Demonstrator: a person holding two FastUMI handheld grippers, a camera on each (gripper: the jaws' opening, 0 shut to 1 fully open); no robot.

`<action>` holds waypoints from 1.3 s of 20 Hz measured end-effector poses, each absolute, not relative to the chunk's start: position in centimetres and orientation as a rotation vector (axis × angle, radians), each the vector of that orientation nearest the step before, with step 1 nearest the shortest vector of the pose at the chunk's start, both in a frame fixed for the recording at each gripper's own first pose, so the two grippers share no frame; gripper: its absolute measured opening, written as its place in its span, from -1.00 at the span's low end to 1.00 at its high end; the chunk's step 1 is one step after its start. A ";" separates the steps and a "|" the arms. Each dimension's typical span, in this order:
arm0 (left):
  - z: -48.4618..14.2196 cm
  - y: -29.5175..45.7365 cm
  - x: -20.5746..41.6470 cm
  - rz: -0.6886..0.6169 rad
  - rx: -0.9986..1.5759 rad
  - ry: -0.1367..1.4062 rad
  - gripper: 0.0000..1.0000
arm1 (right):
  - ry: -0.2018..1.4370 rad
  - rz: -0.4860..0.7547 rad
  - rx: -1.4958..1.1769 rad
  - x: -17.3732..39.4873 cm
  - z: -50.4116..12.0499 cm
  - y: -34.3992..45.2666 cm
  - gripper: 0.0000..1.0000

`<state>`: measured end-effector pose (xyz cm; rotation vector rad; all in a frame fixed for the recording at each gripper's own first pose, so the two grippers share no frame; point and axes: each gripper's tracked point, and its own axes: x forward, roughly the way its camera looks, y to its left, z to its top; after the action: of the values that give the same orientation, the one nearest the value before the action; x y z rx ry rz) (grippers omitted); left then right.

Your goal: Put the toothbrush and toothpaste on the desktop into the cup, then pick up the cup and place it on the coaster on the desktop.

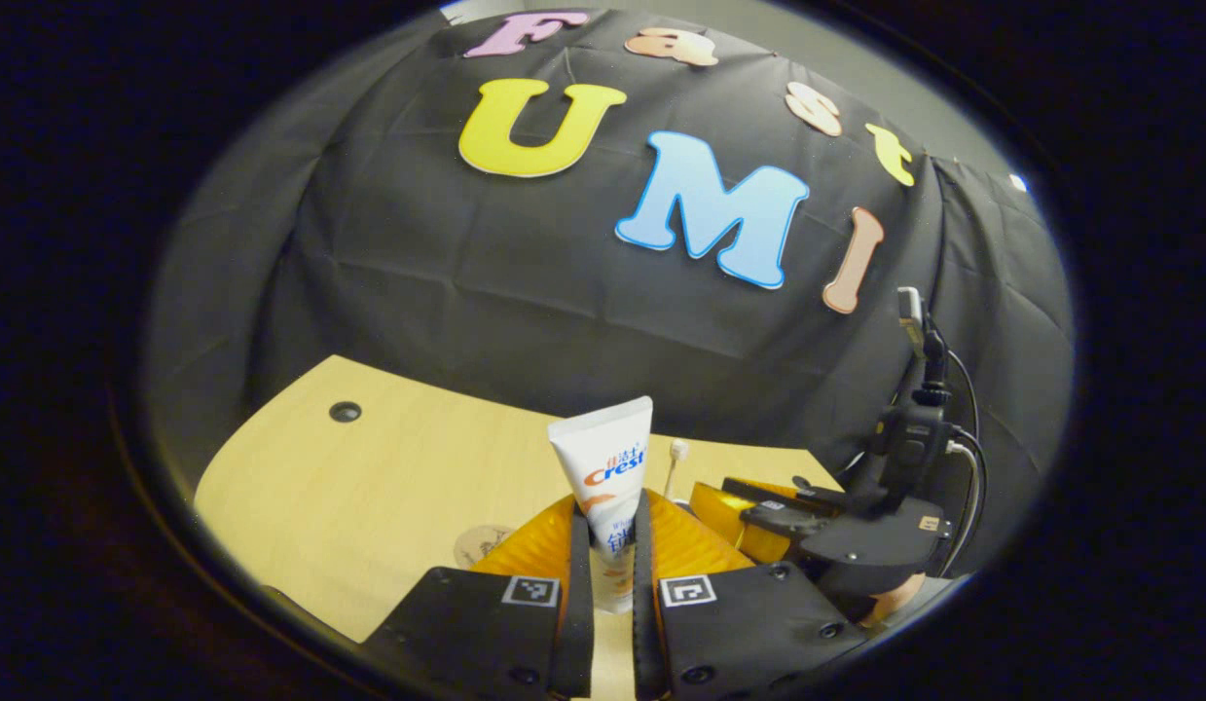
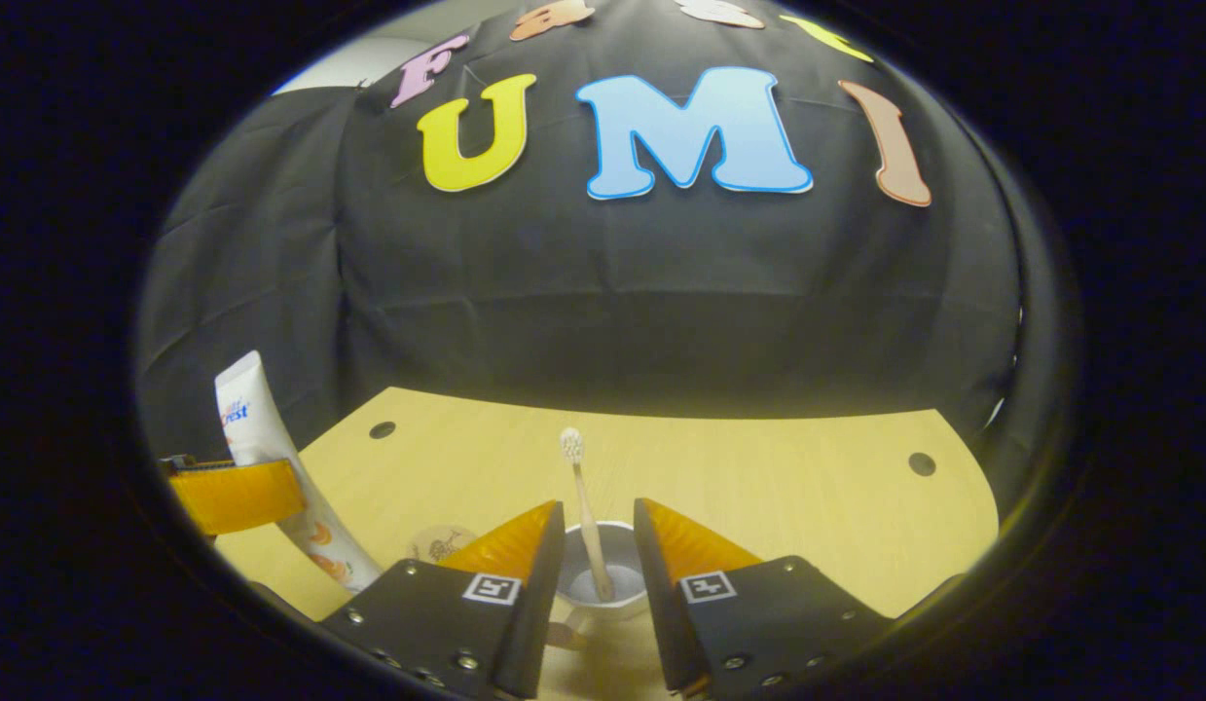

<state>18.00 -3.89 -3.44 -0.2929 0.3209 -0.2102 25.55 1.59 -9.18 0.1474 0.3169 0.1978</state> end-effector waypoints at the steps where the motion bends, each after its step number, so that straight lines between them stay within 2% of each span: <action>1: -2.8 -4.4 18.5 -0.227 -0.289 0.298 -0.54 | 0.314 0.186 0.149 24.9 -8.9 1.0 0.19; 2: -2.3 -4.9 18.8 -0.241 -0.283 0.277 -0.54 | 0.310 0.172 0.149 24.3 -8.7 0.2 0.35; 3: -1.7 -5.3 19.2 -0.254 -0.275 0.256 -0.44 | 0.301 0.145 0.147 23.5 -8.3 -0.8 0.72; 4: -1.1 -5.9 19.7 -0.269 -0.269 0.236 -0.54 | 0.290 0.119 0.142 22.8 -8.0 -1.9 0.82; 12: 1.4 -11.3 23.2 -0.373 -0.279 0.121 -0.54 | 0.282 -0.030 0.120 16.0 -7.5 -8.2 0.79; 21: -4.3 -16.6 28.1 -0.406 -0.211 0.193 -0.54 | 0.335 -0.036 0.170 13.4 -8.8 -8.5 0.82; 22: -5.6 -17.1 28.4 -0.404 -0.189 0.210 -0.46 | 0.342 -0.030 0.177 13.5 -9.0 -8.3 0.82; 23: -6.6 -17.5 28.6 -0.401 -0.167 0.220 -0.54 | 0.342 -0.027 0.184 13.5 -9.0 -8.1 0.82; 26: -8.1 -18.6 29.4 -0.391 -0.108 0.235 -0.54 | 0.337 -0.025 0.192 13.7 -8.6 -8.0 0.82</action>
<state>29.39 -18.63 -8.08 -0.1083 0.2351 -0.3909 13.66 -7.98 -8.64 0.1916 0.3372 -0.0253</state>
